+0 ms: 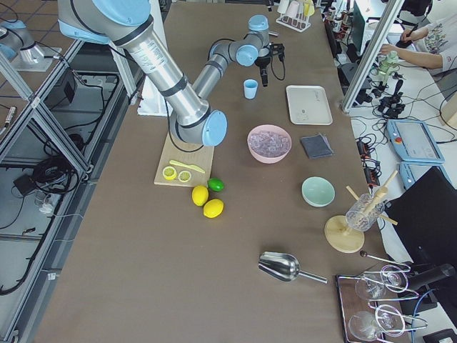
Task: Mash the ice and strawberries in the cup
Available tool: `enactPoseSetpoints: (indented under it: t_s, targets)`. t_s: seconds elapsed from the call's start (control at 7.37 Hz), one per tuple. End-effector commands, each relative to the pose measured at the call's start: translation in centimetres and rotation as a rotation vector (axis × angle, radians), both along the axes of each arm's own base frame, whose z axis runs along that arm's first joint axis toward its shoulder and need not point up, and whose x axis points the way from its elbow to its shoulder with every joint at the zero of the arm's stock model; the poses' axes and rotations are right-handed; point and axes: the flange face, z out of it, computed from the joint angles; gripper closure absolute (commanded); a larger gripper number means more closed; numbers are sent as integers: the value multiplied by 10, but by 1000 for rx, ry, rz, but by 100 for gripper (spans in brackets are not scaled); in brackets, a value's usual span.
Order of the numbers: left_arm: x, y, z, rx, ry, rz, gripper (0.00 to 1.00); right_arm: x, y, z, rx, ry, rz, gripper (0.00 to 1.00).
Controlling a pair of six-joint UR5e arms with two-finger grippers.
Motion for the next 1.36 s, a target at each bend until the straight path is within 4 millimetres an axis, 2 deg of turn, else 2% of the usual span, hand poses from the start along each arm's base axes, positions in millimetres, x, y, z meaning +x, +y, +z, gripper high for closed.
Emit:
enactPoseSetpoints:
  t_s: [0.0,0.27,0.41,0.54,0.68,0.95,1.22]
  targets:
    - [0,2,1,5,2,-1,3,80,-13,83,66,122,-112,2]
    - [0,4,4,12,4,-1,3,75,-30,122,59,214,-108,2]
    - [1,4,6,10,3,2,3,92,-38,145,113,255,-164,2]
    - [3,4,5,10,4,4,3,94,-44,166,118,300,-178,2]
    - [3,4,4,12,4,5,3,95,-54,178,128,323,-186,2]
    - [9,1,1,17,6,14,2,112,-69,222,164,348,-239,3]
    - [11,1,0,18,7,19,3,108,-75,261,189,313,-231,10]
